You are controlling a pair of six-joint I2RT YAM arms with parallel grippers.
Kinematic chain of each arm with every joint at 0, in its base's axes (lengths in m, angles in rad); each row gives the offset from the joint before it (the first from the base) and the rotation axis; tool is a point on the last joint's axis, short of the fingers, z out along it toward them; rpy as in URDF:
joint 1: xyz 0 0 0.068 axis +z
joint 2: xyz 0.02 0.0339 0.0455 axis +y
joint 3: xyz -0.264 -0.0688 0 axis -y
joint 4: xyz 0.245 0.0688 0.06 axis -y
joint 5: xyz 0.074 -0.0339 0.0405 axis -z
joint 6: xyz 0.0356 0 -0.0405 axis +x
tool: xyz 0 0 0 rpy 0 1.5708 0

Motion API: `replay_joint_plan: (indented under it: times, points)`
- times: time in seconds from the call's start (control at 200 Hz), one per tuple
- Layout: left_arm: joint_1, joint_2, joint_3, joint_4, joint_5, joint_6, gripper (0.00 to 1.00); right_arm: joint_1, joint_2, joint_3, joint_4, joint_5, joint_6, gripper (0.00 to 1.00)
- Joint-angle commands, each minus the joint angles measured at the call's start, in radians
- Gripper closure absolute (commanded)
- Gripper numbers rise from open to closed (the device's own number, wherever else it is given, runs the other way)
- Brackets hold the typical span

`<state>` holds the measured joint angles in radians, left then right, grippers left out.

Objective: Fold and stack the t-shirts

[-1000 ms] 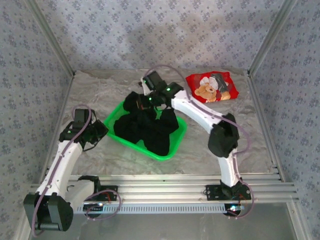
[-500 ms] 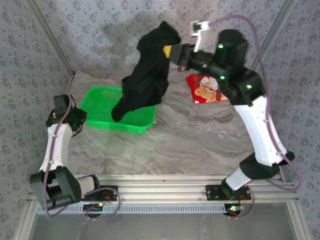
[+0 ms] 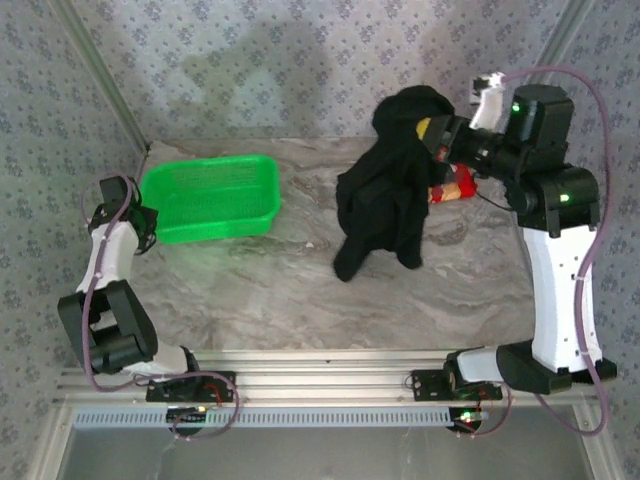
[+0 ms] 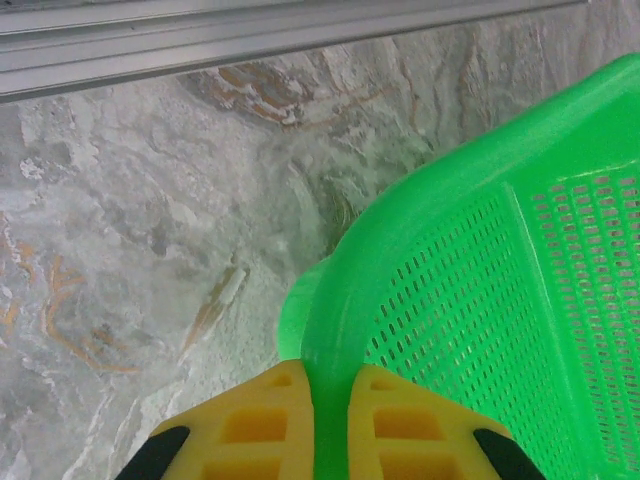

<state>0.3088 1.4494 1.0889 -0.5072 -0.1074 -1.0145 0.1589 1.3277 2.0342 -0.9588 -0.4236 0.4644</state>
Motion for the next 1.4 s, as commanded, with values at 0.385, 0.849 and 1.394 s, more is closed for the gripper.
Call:
replay_joint_plan:
  times: [0.385,0.849,1.394]
  points:
    - [-0.078,-0.022,-0.034,-0.004,-0.29,-0.426,1.0,0.034,-0.082,-0.523,0.154,-0.086,0.051,1.0]
    - [-0.286,-0.104,-0.126,-0.228,-0.562,-0.811,0.47,0.129,0.044,-0.625,0.253,-0.072,0.038,1.0]
    - [-0.603,-0.159,0.095,-0.039,-0.131,0.168,0.11,0.137,0.053,-0.695,0.238,-0.074,0.005,1.0]
